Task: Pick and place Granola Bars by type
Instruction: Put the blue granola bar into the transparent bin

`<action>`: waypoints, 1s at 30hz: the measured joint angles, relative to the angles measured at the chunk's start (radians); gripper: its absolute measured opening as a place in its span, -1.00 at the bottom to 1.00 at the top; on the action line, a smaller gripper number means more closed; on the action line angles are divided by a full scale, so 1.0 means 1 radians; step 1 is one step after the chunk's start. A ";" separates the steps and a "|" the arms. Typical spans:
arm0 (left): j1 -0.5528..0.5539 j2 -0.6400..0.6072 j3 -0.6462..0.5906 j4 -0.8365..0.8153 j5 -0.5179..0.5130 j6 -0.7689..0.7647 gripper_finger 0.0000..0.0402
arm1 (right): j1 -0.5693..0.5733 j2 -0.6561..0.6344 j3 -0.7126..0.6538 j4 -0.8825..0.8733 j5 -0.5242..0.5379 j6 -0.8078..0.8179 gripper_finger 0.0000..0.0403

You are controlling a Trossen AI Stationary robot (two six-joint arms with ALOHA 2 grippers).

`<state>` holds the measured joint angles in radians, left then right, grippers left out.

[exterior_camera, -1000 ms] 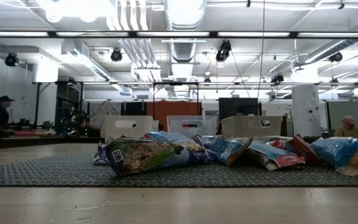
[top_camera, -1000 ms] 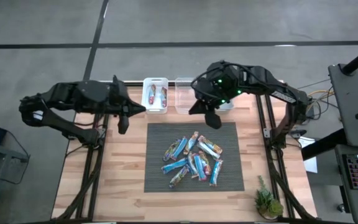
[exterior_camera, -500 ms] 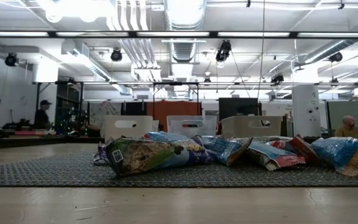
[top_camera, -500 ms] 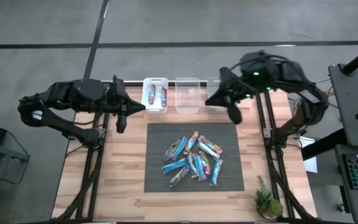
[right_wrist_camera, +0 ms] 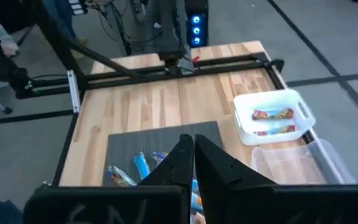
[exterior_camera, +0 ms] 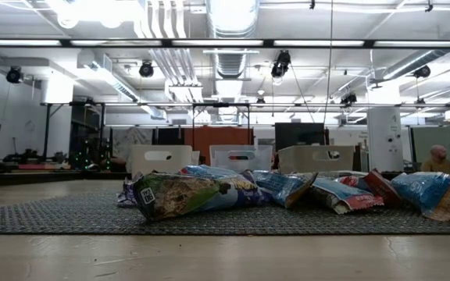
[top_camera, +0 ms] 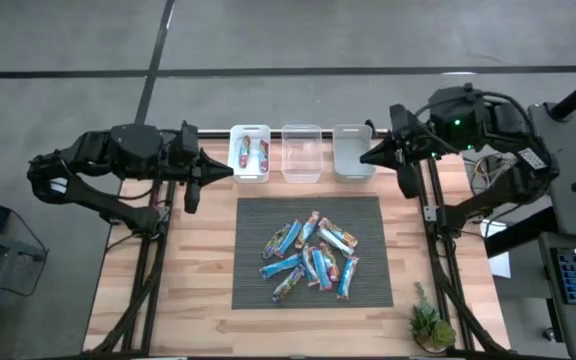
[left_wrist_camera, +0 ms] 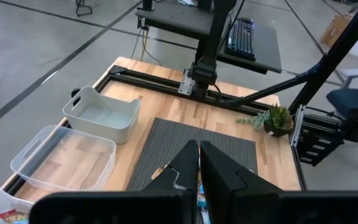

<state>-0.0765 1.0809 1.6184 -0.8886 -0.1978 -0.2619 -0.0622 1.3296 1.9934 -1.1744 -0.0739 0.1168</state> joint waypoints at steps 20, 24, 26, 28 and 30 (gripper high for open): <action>0.000 0.002 -0.001 0.000 -0.001 0.034 -1.00 | 0.039 -0.269 -0.567 0.415 -0.012 0.073 -0.96; 0.000 0.003 -0.001 0.000 -0.001 0.034 -1.00 | 0.039 -0.305 -0.629 0.466 -0.003 0.086 -0.96; 0.000 0.005 -0.002 0.003 -0.001 0.034 -1.00 | 0.039 -0.316 -0.652 0.485 -0.001 0.090 -0.96; 0.000 0.008 -0.003 0.013 -0.001 0.037 -1.00 | 0.039 -0.329 -0.677 0.506 -0.001 0.099 -0.96; 0.000 0.014 -0.003 0.021 -0.001 0.050 -1.00 | 0.039 -0.340 -0.693 0.522 -0.002 0.095 -0.96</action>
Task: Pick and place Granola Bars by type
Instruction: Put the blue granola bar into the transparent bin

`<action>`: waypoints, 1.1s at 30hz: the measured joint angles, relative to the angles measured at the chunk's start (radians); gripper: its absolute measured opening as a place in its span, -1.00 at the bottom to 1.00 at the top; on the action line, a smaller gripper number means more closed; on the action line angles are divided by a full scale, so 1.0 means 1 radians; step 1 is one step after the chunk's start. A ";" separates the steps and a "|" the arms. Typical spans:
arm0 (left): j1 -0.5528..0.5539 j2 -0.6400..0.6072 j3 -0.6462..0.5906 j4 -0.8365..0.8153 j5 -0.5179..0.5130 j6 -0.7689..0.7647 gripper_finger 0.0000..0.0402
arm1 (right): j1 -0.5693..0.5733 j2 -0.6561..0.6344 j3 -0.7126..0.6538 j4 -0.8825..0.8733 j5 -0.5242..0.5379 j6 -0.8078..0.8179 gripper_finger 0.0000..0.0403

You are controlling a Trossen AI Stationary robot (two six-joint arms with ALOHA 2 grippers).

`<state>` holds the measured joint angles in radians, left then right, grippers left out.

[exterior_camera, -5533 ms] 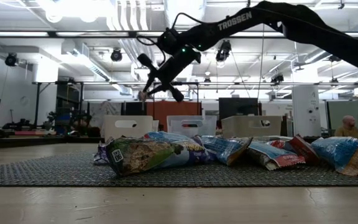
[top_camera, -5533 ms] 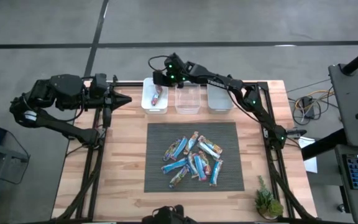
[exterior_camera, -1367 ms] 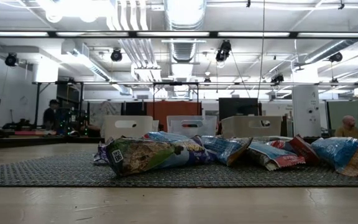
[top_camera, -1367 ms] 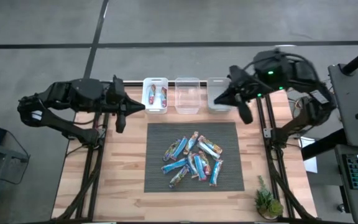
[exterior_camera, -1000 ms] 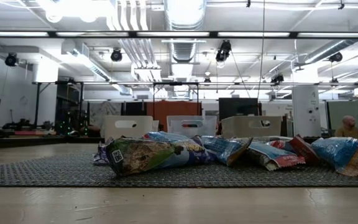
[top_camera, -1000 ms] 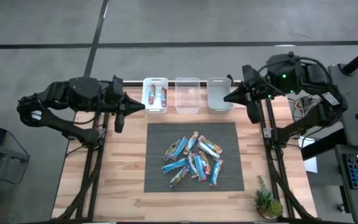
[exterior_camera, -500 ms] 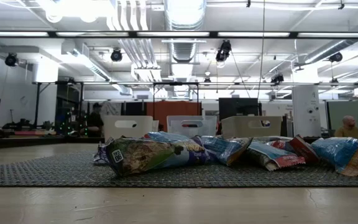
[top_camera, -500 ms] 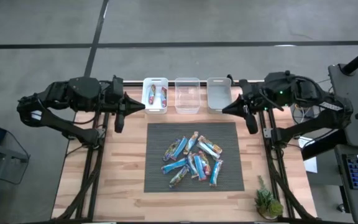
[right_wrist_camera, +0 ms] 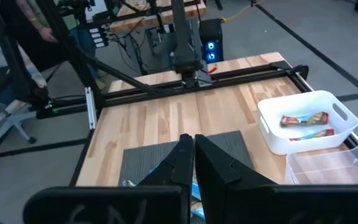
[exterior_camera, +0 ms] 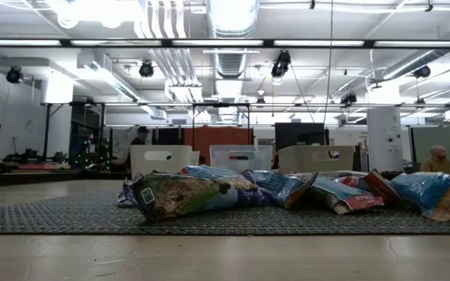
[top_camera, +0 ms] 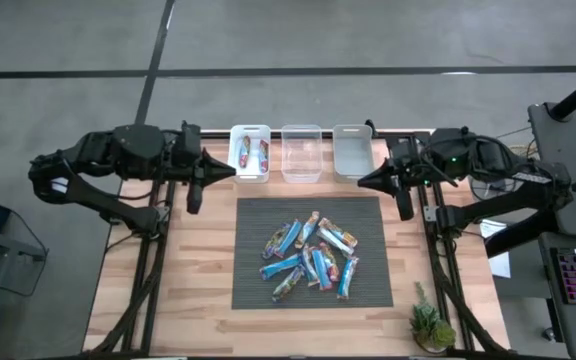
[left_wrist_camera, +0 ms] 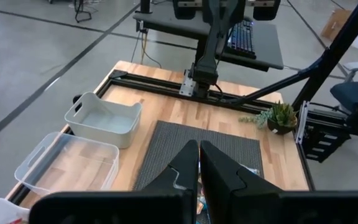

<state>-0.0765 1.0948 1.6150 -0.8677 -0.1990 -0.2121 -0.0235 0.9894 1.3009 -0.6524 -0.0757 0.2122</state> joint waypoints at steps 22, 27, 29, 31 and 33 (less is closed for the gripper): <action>0.000 0.095 0.000 0.021 0.077 0.042 -1.00 | 0.000 0.001 -0.003 -0.002 0.000 -0.029 -0.96; -0.001 0.089 -0.003 0.026 0.079 0.055 -1.00 | 0.000 0.001 -0.016 -0.002 0.000 -0.031 -0.96; -0.001 0.080 -0.015 0.043 0.078 0.055 -1.00 | 0.000 0.001 -0.027 -0.002 0.000 -0.030 -0.96; -0.002 0.066 -0.035 0.058 0.079 0.055 -1.00 | 0.000 0.000 -0.038 -0.002 0.000 -0.030 -0.96; -0.002 0.050 -0.069 0.062 0.078 0.052 -1.00 | 0.000 -0.001 -0.051 -0.001 -0.001 -0.021 -0.96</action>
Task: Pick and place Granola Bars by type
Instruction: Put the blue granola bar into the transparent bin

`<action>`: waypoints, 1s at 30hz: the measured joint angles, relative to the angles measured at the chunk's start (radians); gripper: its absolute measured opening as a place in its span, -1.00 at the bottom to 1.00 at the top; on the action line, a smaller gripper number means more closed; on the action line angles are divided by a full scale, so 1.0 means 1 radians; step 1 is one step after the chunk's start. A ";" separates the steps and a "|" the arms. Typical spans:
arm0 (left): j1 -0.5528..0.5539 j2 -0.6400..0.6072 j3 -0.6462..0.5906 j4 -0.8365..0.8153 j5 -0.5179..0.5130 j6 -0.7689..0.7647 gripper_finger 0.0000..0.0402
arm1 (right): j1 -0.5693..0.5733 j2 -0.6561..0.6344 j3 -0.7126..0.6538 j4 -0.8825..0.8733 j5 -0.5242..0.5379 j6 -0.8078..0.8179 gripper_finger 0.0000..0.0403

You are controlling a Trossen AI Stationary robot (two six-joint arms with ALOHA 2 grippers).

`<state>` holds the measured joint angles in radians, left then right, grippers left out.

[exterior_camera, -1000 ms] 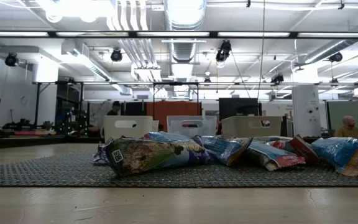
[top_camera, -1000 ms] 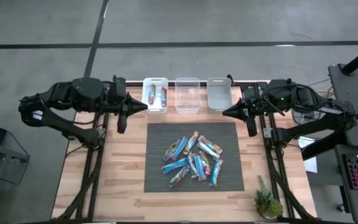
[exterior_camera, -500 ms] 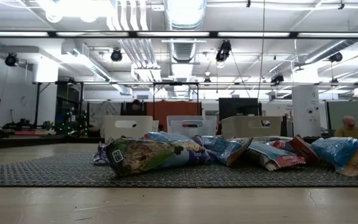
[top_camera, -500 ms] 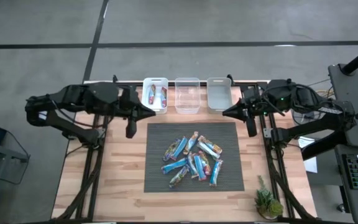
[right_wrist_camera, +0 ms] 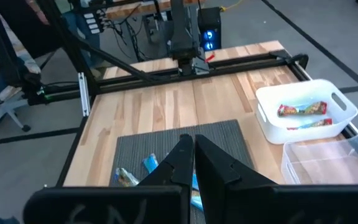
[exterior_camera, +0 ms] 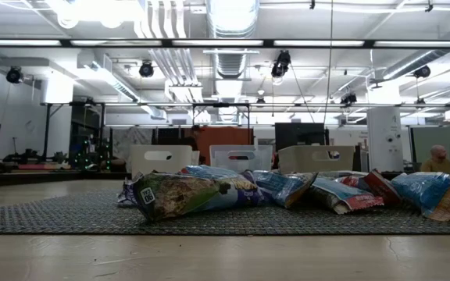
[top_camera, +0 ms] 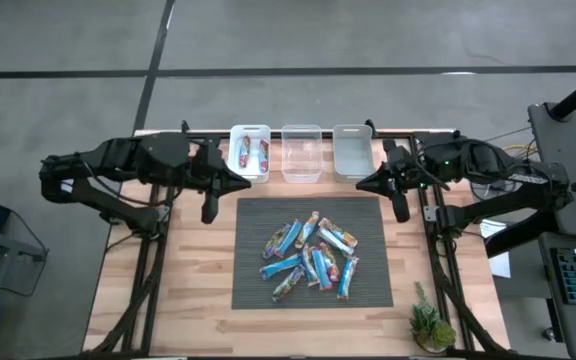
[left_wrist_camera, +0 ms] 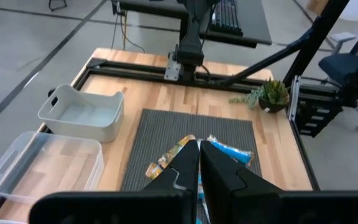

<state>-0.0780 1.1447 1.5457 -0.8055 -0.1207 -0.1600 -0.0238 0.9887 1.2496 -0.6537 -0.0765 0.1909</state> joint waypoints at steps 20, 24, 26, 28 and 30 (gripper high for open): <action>0.000 -0.145 -0.457 0.219 0.003 -0.250 -1.00 | 0.000 0.003 -0.031 0.001 0.000 0.025 -0.96; 0.000 -0.145 -0.516 0.287 0.007 -0.292 -1.00 | 0.000 0.003 -0.031 0.001 0.001 0.027 -0.96; 0.000 -0.145 -0.543 0.334 0.007 -0.297 -1.00 | 0.000 0.003 -0.031 0.000 0.001 0.027 -0.96; 0.000 -0.146 -0.555 0.358 0.005 -0.306 -1.00 | 0.000 0.003 -0.031 0.000 0.001 0.033 -0.96; 0.000 -0.146 -0.559 0.373 -0.002 -0.311 -1.00 | 0.000 0.003 -0.031 0.000 0.001 0.039 -0.96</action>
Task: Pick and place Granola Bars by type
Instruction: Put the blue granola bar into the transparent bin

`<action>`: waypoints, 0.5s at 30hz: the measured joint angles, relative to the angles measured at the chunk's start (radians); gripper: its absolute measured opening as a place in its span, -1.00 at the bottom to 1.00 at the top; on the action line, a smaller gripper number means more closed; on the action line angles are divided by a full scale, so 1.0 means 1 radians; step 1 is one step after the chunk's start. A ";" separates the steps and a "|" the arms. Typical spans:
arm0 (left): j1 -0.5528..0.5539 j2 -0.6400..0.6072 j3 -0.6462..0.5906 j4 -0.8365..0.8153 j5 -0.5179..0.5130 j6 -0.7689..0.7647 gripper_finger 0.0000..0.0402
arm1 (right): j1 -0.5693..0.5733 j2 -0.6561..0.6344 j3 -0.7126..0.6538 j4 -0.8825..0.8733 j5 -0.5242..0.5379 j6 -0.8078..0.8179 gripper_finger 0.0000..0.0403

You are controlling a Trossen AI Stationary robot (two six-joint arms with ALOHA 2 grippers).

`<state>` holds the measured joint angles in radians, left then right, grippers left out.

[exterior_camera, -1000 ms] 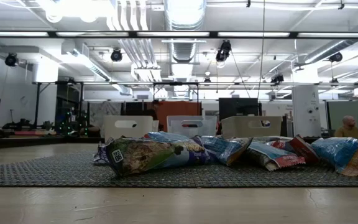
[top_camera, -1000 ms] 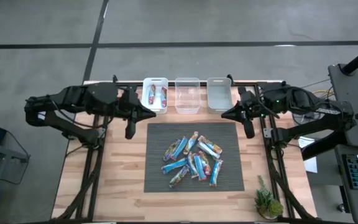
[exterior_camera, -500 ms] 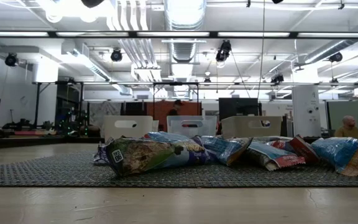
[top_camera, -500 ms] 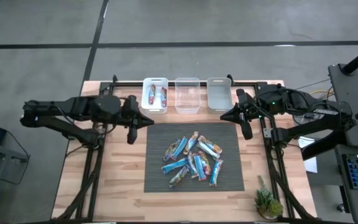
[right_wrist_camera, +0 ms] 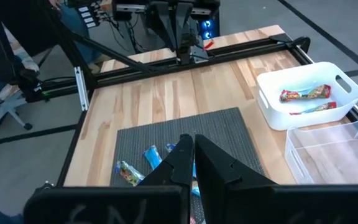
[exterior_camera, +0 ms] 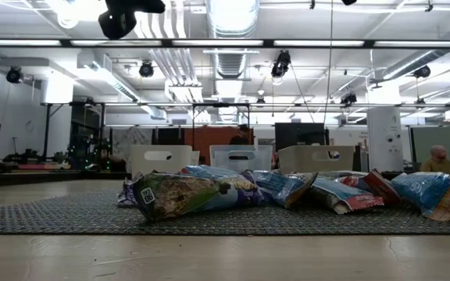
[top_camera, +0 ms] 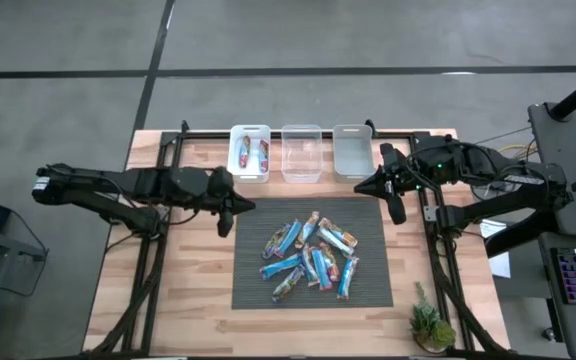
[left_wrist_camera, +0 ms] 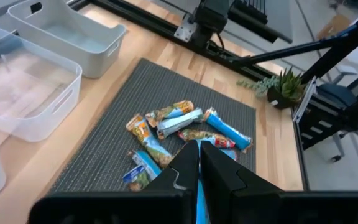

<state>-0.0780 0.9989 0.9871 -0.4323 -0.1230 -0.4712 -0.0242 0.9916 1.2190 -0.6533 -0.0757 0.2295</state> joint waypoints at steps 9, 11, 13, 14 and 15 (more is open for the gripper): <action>0.000 0.000 -0.002 0.022 -0.001 -0.009 -1.00 | 0.000 0.000 0.000 0.000 0.000 0.003 -0.96; 0.000 0.000 0.001 0.022 -0.001 -0.009 -0.99 | 0.000 0.000 0.000 0.000 0.000 0.005 -0.96; 0.000 0.001 0.006 0.021 -0.001 -0.009 -0.94 | 0.000 0.000 0.000 0.000 0.000 0.008 -0.96; 0.000 0.001 0.010 0.022 -0.001 -0.009 -0.90 | 0.000 0.000 0.000 -0.001 0.000 0.008 -0.96; 0.000 0.001 0.014 0.022 -0.001 -0.009 -0.85 | 0.000 0.000 0.000 0.000 0.000 0.008 -0.96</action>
<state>-0.0780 0.9997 1.0007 -0.4103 -0.1242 -0.4805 -0.0242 0.9920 1.2189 -0.6537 -0.0756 0.2371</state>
